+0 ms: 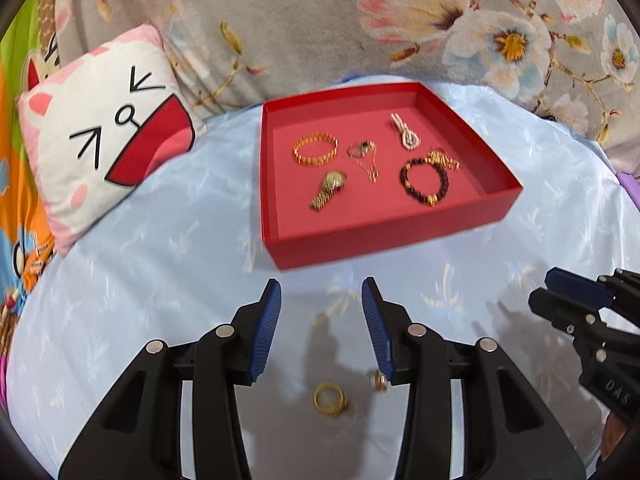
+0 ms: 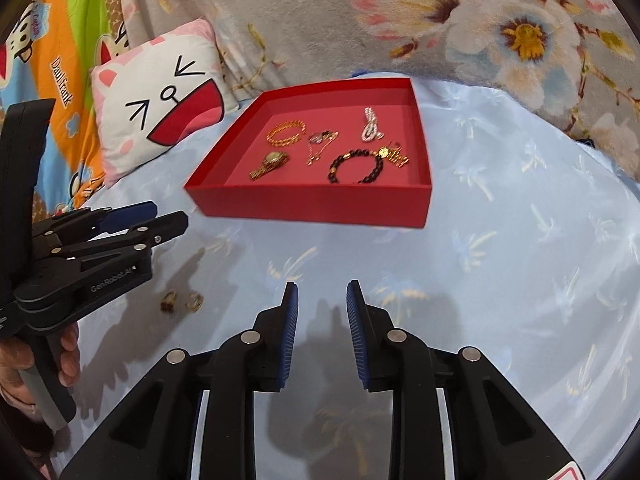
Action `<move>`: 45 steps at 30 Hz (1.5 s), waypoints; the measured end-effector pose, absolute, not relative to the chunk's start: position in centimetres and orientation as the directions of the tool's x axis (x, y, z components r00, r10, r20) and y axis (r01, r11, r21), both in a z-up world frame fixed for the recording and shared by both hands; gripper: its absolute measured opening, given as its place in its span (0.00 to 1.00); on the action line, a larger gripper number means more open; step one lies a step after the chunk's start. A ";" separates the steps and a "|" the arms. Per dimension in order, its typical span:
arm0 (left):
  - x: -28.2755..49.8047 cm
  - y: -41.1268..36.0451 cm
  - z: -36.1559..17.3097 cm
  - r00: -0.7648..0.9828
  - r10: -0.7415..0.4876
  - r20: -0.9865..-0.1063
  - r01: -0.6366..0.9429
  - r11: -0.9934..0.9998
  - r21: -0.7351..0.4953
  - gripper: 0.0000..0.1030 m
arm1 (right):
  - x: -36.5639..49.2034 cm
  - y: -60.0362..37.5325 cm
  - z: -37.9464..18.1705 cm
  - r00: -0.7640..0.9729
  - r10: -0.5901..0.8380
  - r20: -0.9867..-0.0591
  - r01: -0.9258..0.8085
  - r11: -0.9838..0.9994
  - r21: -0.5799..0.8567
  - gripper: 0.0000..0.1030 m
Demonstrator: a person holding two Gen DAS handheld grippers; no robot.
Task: Organize jewelry
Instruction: 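Move both open tools back toward the remaining ring and stud earring, then grasp the small gold stud earring with the right tool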
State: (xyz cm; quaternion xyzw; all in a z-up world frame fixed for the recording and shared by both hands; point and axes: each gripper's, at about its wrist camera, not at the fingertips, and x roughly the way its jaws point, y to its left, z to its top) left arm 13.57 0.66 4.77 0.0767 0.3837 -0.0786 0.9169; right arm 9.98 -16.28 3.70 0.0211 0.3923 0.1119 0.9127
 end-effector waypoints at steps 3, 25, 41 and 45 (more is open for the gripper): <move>12.5 1.2 4.2 0.683 -0.082 -0.726 0.191 0.979 0.069 0.42 | 9.1 -15.4 3.2 0.652 0.241 -0.719 -0.208 0.969 0.136 0.25; 7.3 7.1 0.6 0.632 -0.108 -0.767 0.156 0.988 -0.010 0.55 | 10.9 -6.0 0.2 0.546 0.324 -0.773 -0.368 0.921 0.127 0.25; 7.3 6.5 -0.3 0.622 -0.105 -0.776 0.163 0.987 -0.003 0.57 | 11.3 -6.7 -0.3 0.566 0.299 -0.768 -0.345 0.932 0.108 0.04; 7.4 6.5 -0.3 0.623 -0.105 -0.775 0.165 0.986 -0.002 0.58 | 10.9 -7.8 0.5 0.585 0.296 -0.755 -0.325 0.938 0.116 0.04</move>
